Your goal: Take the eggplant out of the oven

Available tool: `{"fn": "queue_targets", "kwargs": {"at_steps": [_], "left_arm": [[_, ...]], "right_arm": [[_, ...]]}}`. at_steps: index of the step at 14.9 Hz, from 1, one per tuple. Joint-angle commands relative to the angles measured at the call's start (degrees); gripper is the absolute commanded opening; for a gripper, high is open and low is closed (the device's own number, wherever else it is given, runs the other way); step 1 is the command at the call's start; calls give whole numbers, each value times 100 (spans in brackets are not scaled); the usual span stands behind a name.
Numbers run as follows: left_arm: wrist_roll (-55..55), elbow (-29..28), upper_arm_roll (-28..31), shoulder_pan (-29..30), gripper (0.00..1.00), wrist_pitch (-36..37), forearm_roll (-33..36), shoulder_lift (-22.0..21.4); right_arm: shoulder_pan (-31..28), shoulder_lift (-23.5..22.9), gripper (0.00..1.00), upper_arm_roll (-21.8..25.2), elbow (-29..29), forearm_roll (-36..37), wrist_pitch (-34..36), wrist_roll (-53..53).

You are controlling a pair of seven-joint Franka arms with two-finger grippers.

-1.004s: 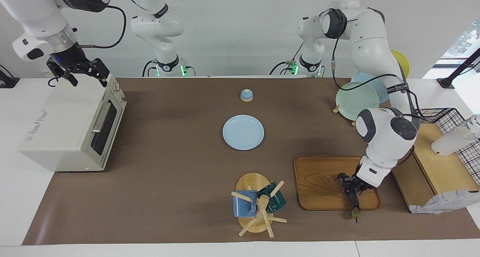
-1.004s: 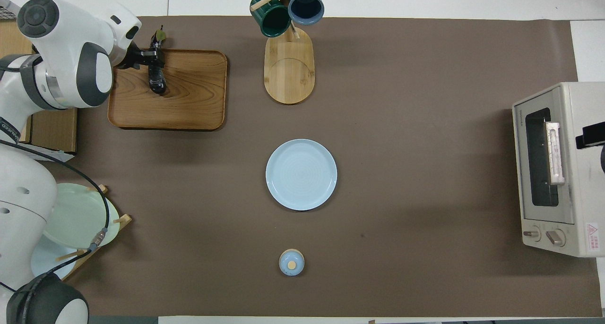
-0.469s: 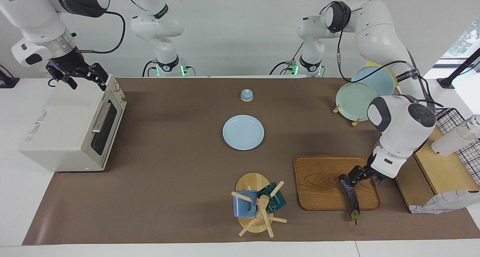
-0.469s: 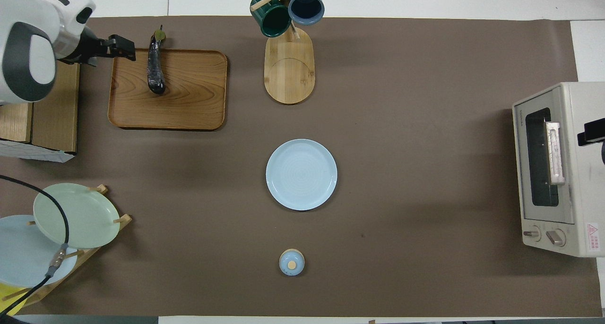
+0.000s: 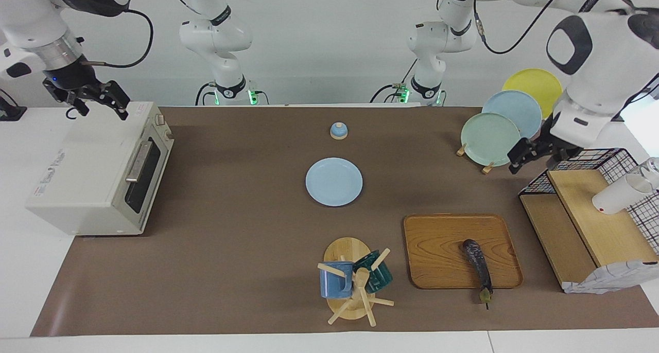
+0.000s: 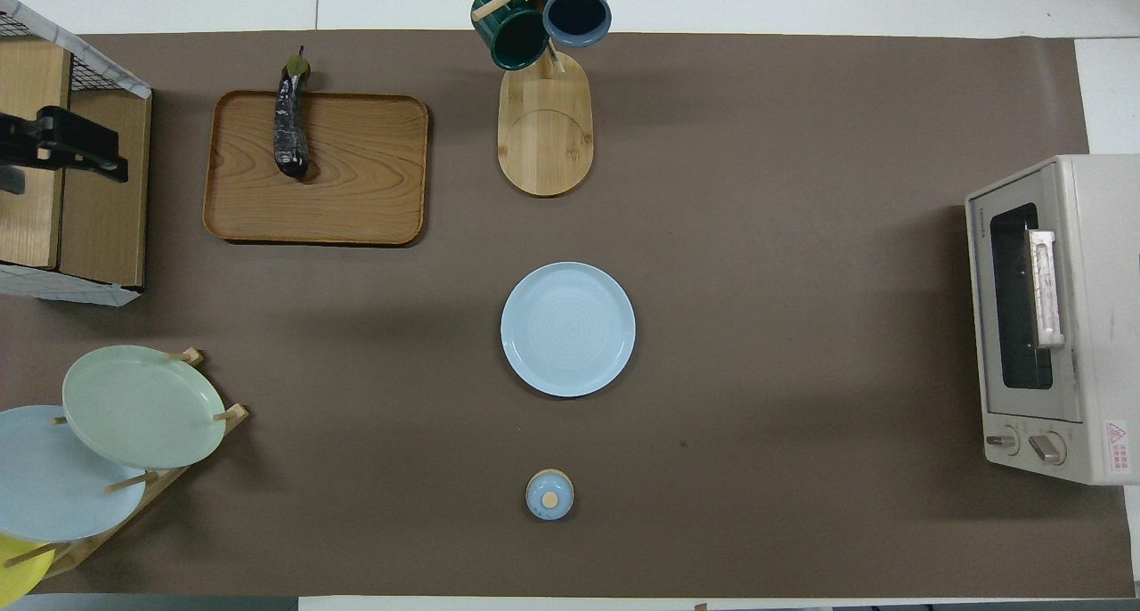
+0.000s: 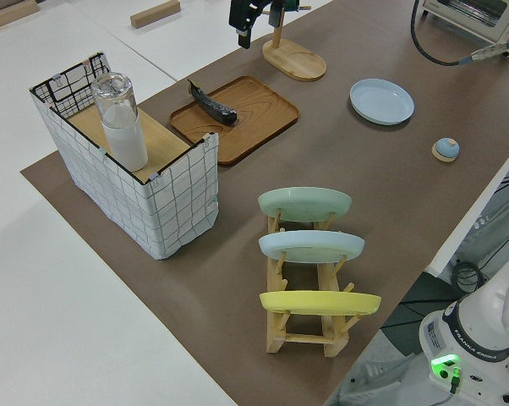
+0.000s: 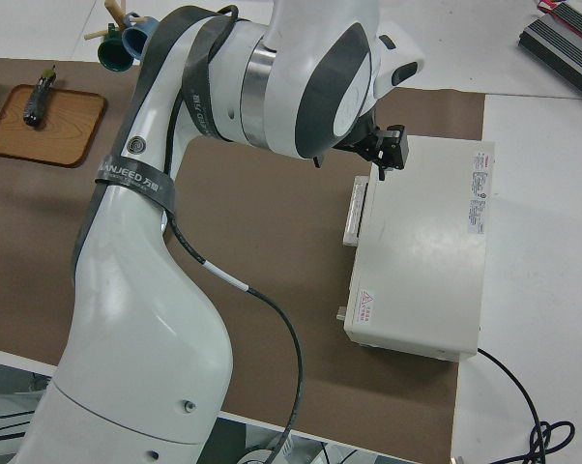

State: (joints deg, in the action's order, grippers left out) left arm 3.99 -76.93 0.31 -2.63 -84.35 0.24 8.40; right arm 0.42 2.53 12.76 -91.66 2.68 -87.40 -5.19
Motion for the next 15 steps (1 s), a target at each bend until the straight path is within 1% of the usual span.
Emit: {"fn": "queue_targets", "kwargs": {"at_steps": [1, 3, 4, 5, 6, 7, 10, 12, 15], "left_arm": [[110, -654, 13, -18, 100, 314, 169, -714], [180, -1321, -75, 35, 100, 262, 169, -1233], [198, -1681, -232, 209, 100, 218, 161, -1488], [207, -1920, -459, 393, 100, 139, 152, -1621], [216, -2009, -601, 482, 100, 121, 152, -1631], [207, -2027, -611, 474, 100, 112, 143, -1622], [233, -1993, -489, 247, 100, -55, 73, -1491], [233, -1818, -278, 88, 100, -125, -189, -1324], [216, -1878, -321, 114, 100, -258, -261, -1350]], "right_arm": [[63, 28, 100, -1, 34, -163, 214, 9], [63, 54, 100, -1, 34, -224, 188, 18], [72, 72, 100, -10, 16, -224, 180, 10], [72, 72, 100, -10, 16, -224, 180, 1], [81, 63, 100, -19, 16, -224, 171, -8], [81, 72, 100, -19, 16, -224, 179, 1], [89, 72, 100, -28, 8, -224, 180, 62], [55, 72, 100, -28, -19, -224, 214, 36], [46, 89, 100, -28, -36, -224, 232, 36]]}}
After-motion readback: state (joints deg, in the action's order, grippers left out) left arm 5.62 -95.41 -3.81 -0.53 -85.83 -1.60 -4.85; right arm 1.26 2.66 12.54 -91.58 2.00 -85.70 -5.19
